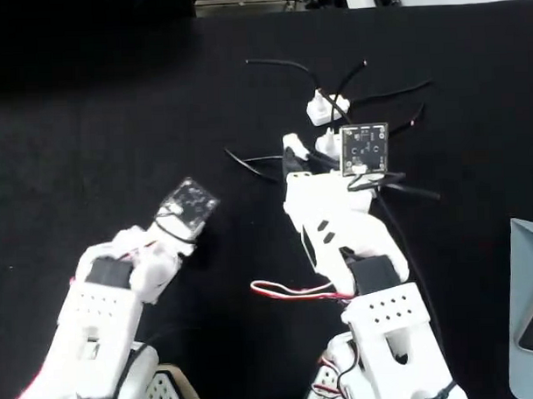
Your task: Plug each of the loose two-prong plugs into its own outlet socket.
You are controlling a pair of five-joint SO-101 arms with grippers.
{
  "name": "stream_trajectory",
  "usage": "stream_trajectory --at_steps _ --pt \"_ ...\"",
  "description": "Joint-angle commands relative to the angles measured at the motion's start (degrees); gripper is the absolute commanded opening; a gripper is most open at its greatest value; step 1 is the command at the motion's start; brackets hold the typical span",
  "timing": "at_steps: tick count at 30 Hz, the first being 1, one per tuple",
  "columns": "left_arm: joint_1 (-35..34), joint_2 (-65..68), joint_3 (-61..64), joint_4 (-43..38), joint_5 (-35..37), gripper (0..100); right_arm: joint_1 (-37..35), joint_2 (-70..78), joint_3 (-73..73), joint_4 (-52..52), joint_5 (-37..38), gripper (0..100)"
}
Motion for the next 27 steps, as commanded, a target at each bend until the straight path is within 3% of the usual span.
stream_trajectory --at_steps 1,4,6,14,17,27 --pt "-6.7 -12.2 2.6 1.5 2.0 20 -2.9 -0.9 -1.7 2.7 3.2 1.2" --pt "-11.0 -19.7 5.4 1.6 6.1 34 -3.7 -0.9 -4.0 6.3 7.1 1.2" --pt "-12.4 -24.5 7.7 2.8 7.1 37 -3.9 -0.9 -6.1 9.2 9.1 1.2" --pt "-12.4 -42.9 15.2 10.1 11.8 36 -14.7 1.5 -13.0 19.6 15.5 1.2" --pt "-15.8 -48.9 14.5 12.9 14.5 36 -17.8 7.2 -17.3 22.3 16.4 1.2" --pt "-26.2 -48.4 14.0 10.5 17.3 36 -21.7 28.7 -30.3 24.3 19.5 1.2"
